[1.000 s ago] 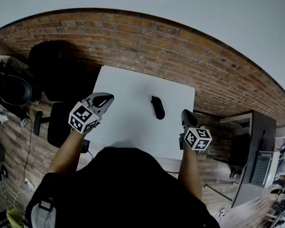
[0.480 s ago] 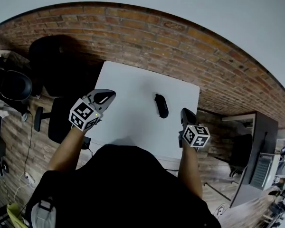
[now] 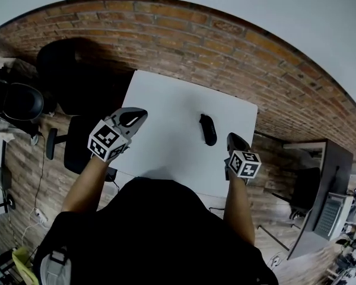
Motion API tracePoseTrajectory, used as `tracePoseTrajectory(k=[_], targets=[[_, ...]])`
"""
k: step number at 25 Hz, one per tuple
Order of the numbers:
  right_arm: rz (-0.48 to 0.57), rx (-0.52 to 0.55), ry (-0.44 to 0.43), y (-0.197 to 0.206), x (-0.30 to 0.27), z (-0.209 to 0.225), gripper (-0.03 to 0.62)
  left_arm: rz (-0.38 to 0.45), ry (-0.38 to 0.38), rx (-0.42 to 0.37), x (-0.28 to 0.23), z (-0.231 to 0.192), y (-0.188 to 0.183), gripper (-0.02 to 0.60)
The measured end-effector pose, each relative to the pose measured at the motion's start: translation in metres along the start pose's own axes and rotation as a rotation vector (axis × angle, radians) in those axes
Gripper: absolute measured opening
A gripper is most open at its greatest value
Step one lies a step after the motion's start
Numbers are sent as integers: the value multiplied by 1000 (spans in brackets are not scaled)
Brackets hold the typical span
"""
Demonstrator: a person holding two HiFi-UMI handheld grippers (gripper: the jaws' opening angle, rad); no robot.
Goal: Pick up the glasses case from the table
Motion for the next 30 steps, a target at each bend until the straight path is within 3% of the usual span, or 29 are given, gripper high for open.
tracePoseTrajectory(k=[16,30], targets=[[-176,5,-4,57,-64,4,52,-40,2,3,-13,-12,4,12],[-237,49,-32,63,-93,-9,94,-48,18,10,-20,-21,10,12]])
Point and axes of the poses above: the fingertips, and each gripper's own axes: x backward along the fingers, z to its right, y out of its underside, the point moved 8 cm from there along x, backward along the fingers, and after that the axes turned 14 degrees about y, right-handed, at the moved point
